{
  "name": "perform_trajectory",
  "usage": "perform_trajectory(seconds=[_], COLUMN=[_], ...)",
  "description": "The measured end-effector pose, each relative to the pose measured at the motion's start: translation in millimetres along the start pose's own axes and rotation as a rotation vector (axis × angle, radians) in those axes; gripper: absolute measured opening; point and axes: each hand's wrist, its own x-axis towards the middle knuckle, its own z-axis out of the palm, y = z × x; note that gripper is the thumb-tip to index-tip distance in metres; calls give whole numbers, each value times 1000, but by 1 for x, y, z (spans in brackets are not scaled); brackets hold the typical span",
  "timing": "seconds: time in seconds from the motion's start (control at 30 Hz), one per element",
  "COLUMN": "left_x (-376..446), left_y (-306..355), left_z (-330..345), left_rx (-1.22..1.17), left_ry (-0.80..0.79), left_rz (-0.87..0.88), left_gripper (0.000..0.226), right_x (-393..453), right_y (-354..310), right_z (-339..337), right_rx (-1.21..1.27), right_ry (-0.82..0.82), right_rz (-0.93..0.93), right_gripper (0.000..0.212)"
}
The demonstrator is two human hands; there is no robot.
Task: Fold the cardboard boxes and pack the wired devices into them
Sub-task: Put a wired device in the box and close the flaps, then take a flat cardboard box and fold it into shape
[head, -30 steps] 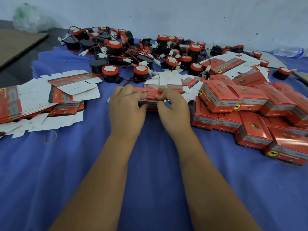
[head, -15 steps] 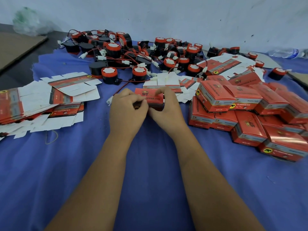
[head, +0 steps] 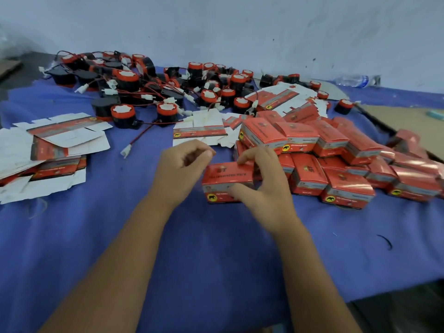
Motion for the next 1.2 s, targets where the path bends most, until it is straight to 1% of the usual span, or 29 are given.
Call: perform_trajectory(seconds=[0.03,0.1,0.13,0.2,0.27,0.33,0.43,0.5,0.57,0.63,0.7,0.77,0.83,0.9,0.93,1.0,1.03,1.1,1.17,1.2], left_x=[-1,-4,-5,-7,-7,-5,-4,-3,0,6,14,18,21,23,24,24,24,26,27,28], left_y=[2,5,5,5,5,6,7,4,-3,-9,-16,-24,-30,-32,-32,-32,-33,-34,-36,-36], left_z=[4,10,11,12,13,15,16,16,13,7,-5,-17,-23,-24,-24,-24,-24,-26,-27,-26], left_rx=[6,8,-2,-13,-5,-32,-87,-47,-57,-154,-124,-122,-179,-205,-179,-58,27,212,436,542], left_ry=[-62,-174,-231,-356,-453,-485,-423,-288,-101,80,265,440,549,589,587,574,570,519,358,274], left_rz=[2,10,5,-37,-106,-152,-153,-152,-168,-249,-323,-380,-428,-444,-433,-400,-398,-466,-547,-557], left_gripper=[14,12,16,27,31,33,40,48,46,36,32,32,30,29,29,30,29,30,39,42], right_x=[-7,-16,-17,-17,-15,-12,-2,7,19,36,57,78,97,110,112,112,109,103,97,95], right_y=[3,11,14,14,8,0,-18,-28,-34,-35,-30,-18,-6,10,17,29,31,31,26,25], right_z=[-7,-14,-15,-14,-9,0,22,39,54,68,81,94,103,111,114,121,123,125,124,123], right_rx=[-60,-339,-478,-600,-638,-640,-553,-491,-446,-341,-231,-237,-294,-378,-446,-584,-607,-544,-456,-440], right_ry=[36,185,289,436,471,434,312,191,124,88,16,-65,-116,-193,-263,-395,-417,-377,-315,-291], right_rz=[-2,-1,18,87,68,-5,-85,-119,-126,-63,34,127,204,256,273,243,193,63,-2,-2], right_gripper=[31,29,25,24,28,26,19,20,22,22,26,36,48,62,67,70,69,65,62,61])
